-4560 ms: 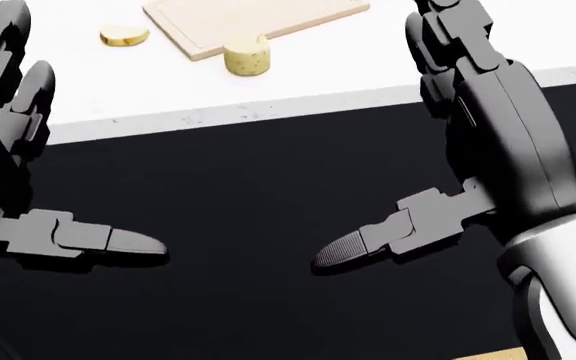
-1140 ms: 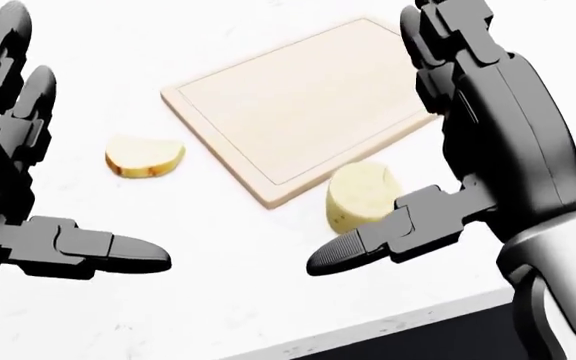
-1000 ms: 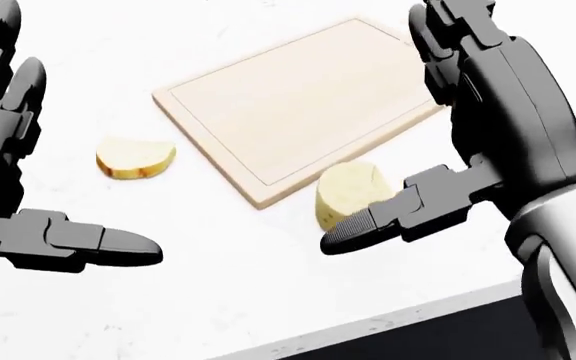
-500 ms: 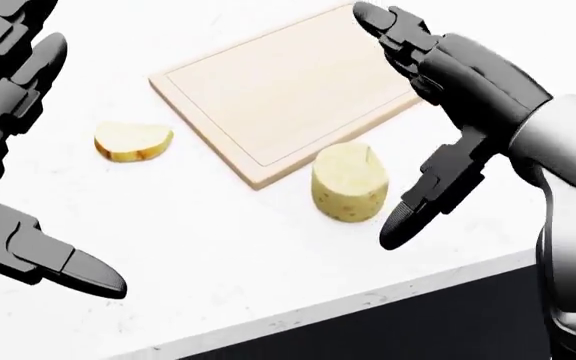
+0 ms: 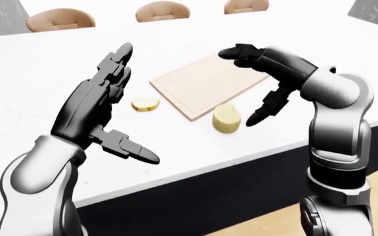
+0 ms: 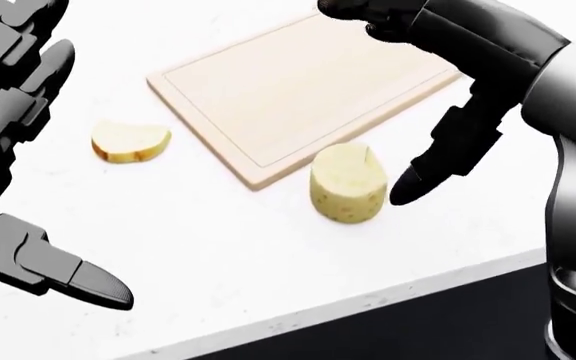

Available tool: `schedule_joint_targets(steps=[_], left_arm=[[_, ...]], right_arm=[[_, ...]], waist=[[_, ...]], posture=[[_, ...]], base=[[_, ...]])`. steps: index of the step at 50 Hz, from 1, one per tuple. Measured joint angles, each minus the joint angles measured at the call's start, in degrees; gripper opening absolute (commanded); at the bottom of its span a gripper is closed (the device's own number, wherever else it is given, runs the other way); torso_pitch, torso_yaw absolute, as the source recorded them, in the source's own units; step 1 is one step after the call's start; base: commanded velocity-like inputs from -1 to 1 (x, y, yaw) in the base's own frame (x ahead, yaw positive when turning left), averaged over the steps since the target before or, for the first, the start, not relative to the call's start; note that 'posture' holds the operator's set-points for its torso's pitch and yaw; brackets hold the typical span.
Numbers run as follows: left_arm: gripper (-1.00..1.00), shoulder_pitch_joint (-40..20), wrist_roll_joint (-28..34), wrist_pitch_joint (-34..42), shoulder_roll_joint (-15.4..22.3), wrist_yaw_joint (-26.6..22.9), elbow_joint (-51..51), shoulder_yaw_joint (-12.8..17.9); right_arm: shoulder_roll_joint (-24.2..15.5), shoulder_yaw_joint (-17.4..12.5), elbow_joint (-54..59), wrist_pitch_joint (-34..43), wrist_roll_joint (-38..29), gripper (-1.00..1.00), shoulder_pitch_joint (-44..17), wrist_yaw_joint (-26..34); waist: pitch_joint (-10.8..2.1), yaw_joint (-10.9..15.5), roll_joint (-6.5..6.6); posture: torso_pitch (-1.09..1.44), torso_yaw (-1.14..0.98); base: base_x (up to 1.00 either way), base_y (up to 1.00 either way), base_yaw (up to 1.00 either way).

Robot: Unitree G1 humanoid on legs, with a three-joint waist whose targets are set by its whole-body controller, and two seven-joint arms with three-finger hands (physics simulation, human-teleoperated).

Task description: Place the bread and cheese on the cutting board.

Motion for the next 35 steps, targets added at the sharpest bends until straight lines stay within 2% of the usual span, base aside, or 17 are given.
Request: schedule_joint_targets(steps=[2, 6, 8, 13, 16, 21, 23, 35], left_arm=[[1.00, 0.2, 0.2, -0.2, -0.2, 0.0, -0.1, 0.0], [1.00, 0.5, 0.5, -0.3, -0.4, -0.2, -0.3, -0.1], [1.00, 0.5, 0.6, -0.2, -0.5, -0.3, -0.4, 0.0], [1.00, 1.0, 0.6, -0.4, -0.7, -0.6, -0.6, 0.0], [1.00, 1.1, 0.7, -0.6, -0.7, -0.6, -0.4, 0.2], [1.00, 1.5, 0.8, -1.0, -0.8, -0.6, -0.1, 0.1], [1.00, 1.5, 0.8, -1.0, -0.9, -0.6, -0.2, -0.1], [1.00, 1.7, 1.3, -1.5, -1.2, -0.8, -0.1, -0.2]], right_arm=[[0.0, 0.2, -0.3, -0.5, -0.4, 0.23, -0.4, 0.3], [0.5, 0.9, -0.4, -2.2, -1.6, 0.13, -0.3, 1.1], [1.1, 1.3, -0.9, -2.5, -2.3, 0.27, -0.3, 1.9], [2.6, 1.9, -2.0, -4.2, -3.7, 0.25, 1.4, 2.8], [3.4, 2.2, -2.5, -5.0, -4.5, 0.40, 2.6, 3.4], [3.3, 1.6, -3.1, -5.2, -5.0, 0.35, 2.7, 4.5], [3.3, 1.3, -3.8, -5.2, -5.1, 0.44, 2.8, 4.6], [5.5, 2.5, -3.3, -7.2, -5.7, 0.29, 7.7, 3.2]], waist=[[-0.04, 0.0, -0.07], [0.04, 0.0, -0.13], [0.17, 0.0, -0.07], [0.14, 0.0, -0.06], [0.18, 0.0, -0.02], [0.23, 0.0, 0.06], [0.16, 0.0, 0.01], [0.09, -0.1, 0.08]], posture=[[0.00, 0.00], [0.00, 0.00], [0.00, 0.00], [0.00, 0.00], [0.00, 0.00], [0.00, 0.00], [0.00, 0.00], [0.00, 0.00]], base=[[0.00, 0.00, 0.00], [0.00, 0.00, 0.00], [0.00, 0.00, 0.00], [0.00, 0.00, 0.00], [0.00, 0.00, 0.00], [0.00, 0.00, 0.00], [0.00, 0.00, 0.00], [0.00, 0.00, 0.00]])
